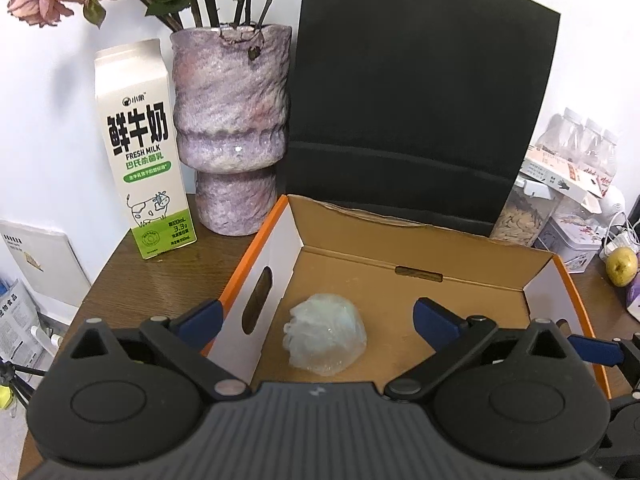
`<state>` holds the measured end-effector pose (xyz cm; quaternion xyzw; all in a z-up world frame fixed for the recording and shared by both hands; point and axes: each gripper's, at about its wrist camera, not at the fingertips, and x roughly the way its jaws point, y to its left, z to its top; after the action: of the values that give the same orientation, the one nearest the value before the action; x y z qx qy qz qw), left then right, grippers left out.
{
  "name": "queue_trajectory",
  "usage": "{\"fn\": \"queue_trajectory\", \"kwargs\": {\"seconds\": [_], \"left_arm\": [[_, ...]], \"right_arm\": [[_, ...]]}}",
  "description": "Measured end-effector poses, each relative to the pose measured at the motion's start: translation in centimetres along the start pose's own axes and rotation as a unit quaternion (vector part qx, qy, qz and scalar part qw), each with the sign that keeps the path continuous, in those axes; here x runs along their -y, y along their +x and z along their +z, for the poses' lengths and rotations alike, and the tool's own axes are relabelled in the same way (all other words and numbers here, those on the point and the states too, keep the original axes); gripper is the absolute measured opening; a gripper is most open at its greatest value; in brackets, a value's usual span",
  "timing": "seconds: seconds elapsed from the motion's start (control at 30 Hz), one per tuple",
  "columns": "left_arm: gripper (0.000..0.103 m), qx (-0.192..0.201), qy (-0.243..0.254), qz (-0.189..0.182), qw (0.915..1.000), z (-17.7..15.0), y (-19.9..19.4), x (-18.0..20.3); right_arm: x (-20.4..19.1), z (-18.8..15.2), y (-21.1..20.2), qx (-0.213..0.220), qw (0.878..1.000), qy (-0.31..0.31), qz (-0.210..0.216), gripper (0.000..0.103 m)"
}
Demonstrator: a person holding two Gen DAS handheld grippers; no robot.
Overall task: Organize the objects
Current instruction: 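Open both grippers to drop the clear bag and tissue into the box, then withdraw both tools from the box back toward the remaining items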
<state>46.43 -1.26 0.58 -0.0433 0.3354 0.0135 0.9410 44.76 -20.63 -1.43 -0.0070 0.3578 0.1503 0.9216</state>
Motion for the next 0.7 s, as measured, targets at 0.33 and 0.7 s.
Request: {"fn": "queue_trajectory", "kwargs": {"seconds": [0.33, 0.7], "left_arm": [[0.103, 0.013, -0.001, 0.0, 0.9999, 0.2, -2.7, 0.0], [0.103, 0.022, 0.001, 0.0, 0.9998, -0.3, -5.9, 0.1]], "right_arm": [[-0.8, 0.2, -2.6, 0.013, 1.0, -0.006, 0.0, 0.103], [-1.5, -0.4, -5.9, 0.028, 1.0, -0.013, 0.001, 0.103]]}}
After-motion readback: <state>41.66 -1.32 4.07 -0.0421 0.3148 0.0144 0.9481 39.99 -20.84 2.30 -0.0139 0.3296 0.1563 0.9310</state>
